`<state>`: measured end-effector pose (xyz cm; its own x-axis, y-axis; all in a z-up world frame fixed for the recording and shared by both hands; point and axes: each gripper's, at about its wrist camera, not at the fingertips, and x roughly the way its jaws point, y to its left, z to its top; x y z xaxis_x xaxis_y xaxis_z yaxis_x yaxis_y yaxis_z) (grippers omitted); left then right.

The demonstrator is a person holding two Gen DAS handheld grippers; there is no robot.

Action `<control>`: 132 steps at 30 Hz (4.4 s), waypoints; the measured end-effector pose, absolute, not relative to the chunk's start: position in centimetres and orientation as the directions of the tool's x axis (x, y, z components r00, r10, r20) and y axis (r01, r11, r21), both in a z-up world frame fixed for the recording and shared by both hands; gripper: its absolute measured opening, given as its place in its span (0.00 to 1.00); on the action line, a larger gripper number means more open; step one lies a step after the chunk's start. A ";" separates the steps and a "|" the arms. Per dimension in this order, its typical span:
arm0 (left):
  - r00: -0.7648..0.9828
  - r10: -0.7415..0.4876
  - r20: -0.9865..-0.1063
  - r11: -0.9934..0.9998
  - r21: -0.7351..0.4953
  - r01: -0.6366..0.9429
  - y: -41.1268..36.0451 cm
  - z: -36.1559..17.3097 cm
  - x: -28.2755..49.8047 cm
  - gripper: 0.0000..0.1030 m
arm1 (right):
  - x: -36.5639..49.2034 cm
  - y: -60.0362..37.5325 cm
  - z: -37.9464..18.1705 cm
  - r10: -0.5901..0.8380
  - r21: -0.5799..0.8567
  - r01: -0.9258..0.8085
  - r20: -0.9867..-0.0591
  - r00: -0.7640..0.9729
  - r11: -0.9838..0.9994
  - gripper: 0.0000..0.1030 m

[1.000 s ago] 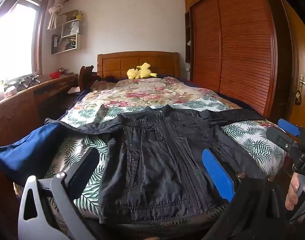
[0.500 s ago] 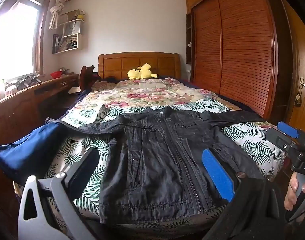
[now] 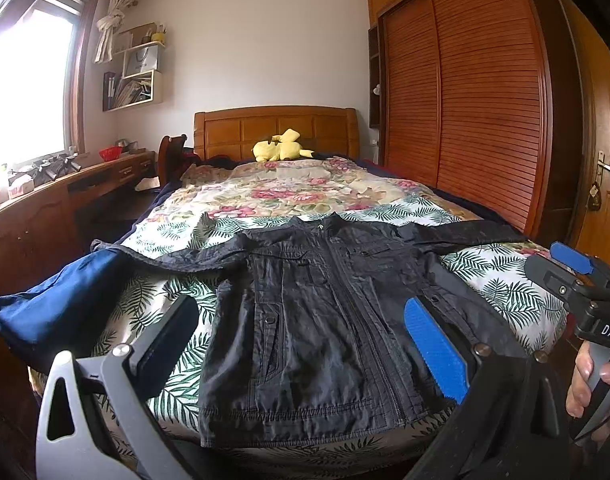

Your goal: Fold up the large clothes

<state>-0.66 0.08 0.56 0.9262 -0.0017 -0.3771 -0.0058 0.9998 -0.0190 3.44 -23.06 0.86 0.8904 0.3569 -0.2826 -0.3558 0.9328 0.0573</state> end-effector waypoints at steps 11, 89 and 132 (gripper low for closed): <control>0.931 -0.002 -0.365 1.000 -0.020 -0.005 -0.1 1.0 -1.1 1.00 | 3.6 -23.2 0.9 0.358 0.059 -0.356 -0.282 0.890 0.932 1.00; 0.879 0.093 -0.468 0.993 -0.022 -0.117 5.1 -3.7 3.5 1.00 | 9.7 -20.3 -2.6 0.389 0.034 -0.405 -0.365 0.846 0.914 1.00; 0.765 0.150 -0.626 0.958 -0.100 -0.270 24.1 -9.5 25.4 0.94 | 30.1 -5.4 -15.1 0.541 0.050 -0.672 -0.639 0.547 0.738 1.00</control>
<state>25.41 24.10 -9.46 0.7654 0.1500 -0.6259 -0.2698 0.9577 -0.1005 30.09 -5.42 -15.13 0.5469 0.5414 -0.6386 -0.6725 0.7384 0.0502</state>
